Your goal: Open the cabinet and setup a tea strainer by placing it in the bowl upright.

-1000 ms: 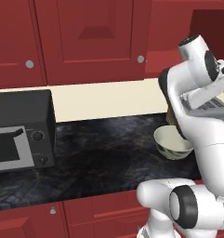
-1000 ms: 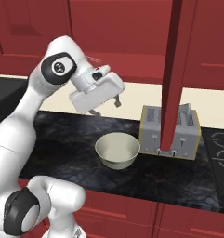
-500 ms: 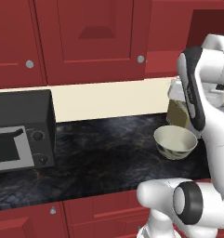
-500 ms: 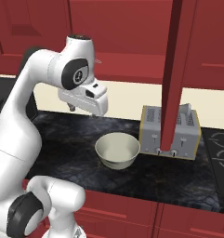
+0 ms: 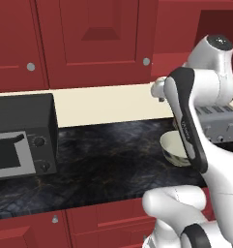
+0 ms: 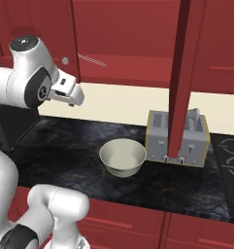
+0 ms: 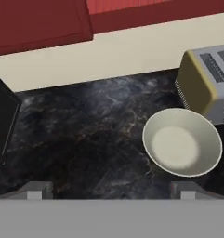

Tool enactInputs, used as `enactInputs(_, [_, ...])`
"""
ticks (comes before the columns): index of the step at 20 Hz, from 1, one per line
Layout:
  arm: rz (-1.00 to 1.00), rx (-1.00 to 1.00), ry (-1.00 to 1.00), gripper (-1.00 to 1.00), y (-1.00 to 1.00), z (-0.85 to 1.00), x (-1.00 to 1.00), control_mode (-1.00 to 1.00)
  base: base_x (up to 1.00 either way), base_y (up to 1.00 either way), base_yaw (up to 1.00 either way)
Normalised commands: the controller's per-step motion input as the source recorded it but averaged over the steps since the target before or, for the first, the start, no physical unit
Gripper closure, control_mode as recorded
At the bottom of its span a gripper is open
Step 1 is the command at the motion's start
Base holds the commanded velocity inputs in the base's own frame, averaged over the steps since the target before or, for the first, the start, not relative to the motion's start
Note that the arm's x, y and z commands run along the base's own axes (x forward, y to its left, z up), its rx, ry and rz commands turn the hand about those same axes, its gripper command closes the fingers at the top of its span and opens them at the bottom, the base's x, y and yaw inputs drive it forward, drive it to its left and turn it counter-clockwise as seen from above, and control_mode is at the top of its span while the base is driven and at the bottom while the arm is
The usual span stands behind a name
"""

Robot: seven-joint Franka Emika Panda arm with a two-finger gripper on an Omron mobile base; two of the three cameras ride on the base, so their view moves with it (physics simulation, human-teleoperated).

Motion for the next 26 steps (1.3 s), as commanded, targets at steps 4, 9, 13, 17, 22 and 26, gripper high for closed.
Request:
enactInputs(4, [0.14, -0.28, -0.10, -1.00, 0.18, 0.82, 0.55, -1.00, 0.00, 0.00, 0.00])
enactInputs(9, [0.06, -0.28, -0.10, -1.00, 0.77, 0.59, 0.66, -1.00, 0.00, 0.00, 0.00])
enactInputs(13, [-0.03, -0.08, -0.09, -1.00, 0.35, 0.36, 0.72, -1.00, 0.00, 0.00, 0.00])
enactInputs(17, [-0.14, 0.23, 0.13, -1.00, 0.01, 0.00, 0.68, -1.00, 0.00, 0.00, 0.00])
enactInputs(22, [-0.25, 0.19, 0.02, -1.00, -0.17, -0.15, 0.77, -1.00, 0.00, 0.00, 0.00])
enactInputs(26, [-0.04, 0.07, -0.13, -1.00, -0.08, 0.00, 0.36, -1.00, 0.00, 0.00, 0.00])
